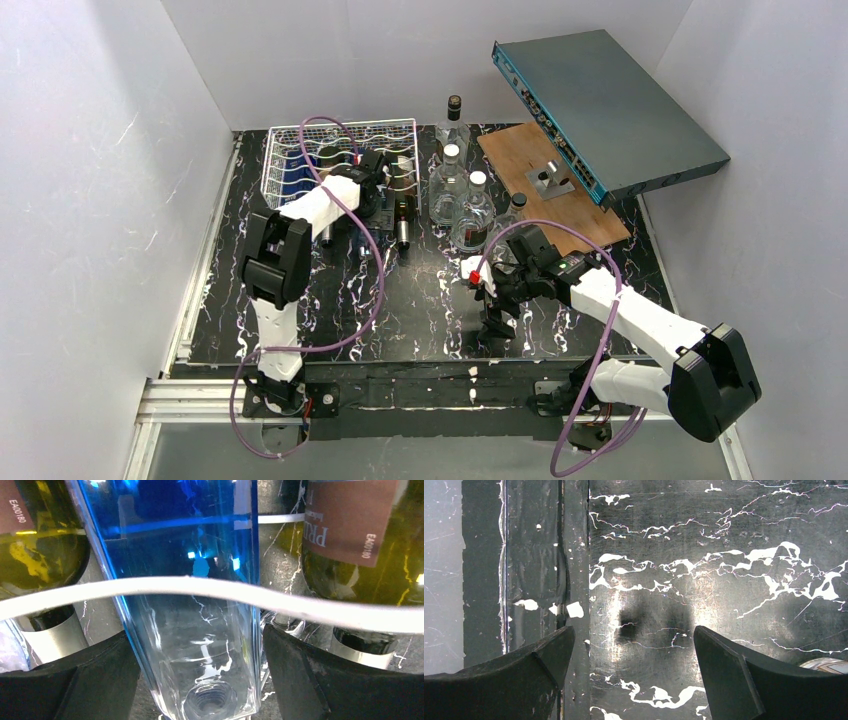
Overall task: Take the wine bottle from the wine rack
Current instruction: Pick up the wine bottle from the wine rack.
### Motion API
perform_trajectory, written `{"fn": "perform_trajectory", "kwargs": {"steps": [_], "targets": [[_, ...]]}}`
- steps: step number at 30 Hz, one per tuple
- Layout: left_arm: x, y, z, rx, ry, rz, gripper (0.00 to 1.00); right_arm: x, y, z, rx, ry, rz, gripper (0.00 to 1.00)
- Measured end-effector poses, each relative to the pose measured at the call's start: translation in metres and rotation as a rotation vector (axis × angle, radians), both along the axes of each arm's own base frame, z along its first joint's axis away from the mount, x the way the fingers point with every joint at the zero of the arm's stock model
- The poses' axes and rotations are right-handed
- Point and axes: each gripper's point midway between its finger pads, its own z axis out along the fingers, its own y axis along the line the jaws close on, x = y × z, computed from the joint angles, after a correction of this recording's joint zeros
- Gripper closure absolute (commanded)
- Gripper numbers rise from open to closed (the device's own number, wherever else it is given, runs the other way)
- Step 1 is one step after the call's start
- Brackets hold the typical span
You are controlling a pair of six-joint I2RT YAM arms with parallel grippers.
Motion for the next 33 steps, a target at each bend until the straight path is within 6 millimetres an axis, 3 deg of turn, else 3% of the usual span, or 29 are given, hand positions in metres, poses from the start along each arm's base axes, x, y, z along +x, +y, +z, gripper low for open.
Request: {"fn": "perform_trajectory", "kwargs": {"steps": [6,9,12,15,20,26,33], "targets": [[0.003,0.002,-0.008,0.011,0.006,0.0,0.24,0.0,0.0,0.0,0.0,0.002,0.0,0.02],[0.004,0.004,-0.007,0.018,0.001,0.005,0.35,0.0,0.0,0.0,0.002,0.003,0.001,0.02],[0.004,0.005,-0.008,0.024,0.001,0.006,0.53,0.0,0.0,0.0,0.003,0.004,0.001,0.02],[0.005,0.005,-0.008,0.026,-0.004,-0.001,0.78,-0.001,0.0,0.0,0.003,0.005,0.002,0.02],[0.006,0.005,-0.007,0.024,-0.007,-0.004,1.0,0.0,0.0,0.0,0.004,0.005,0.0,0.02],[0.003,0.007,-0.002,0.004,-0.02,-0.011,1.0,0.0,0.0,0.0,0.003,0.005,-0.002,0.02],[-0.016,0.01,0.01,-0.036,-0.023,-0.012,1.0,0.001,-0.001,0.0,0.003,0.006,-0.004,0.02]]}}
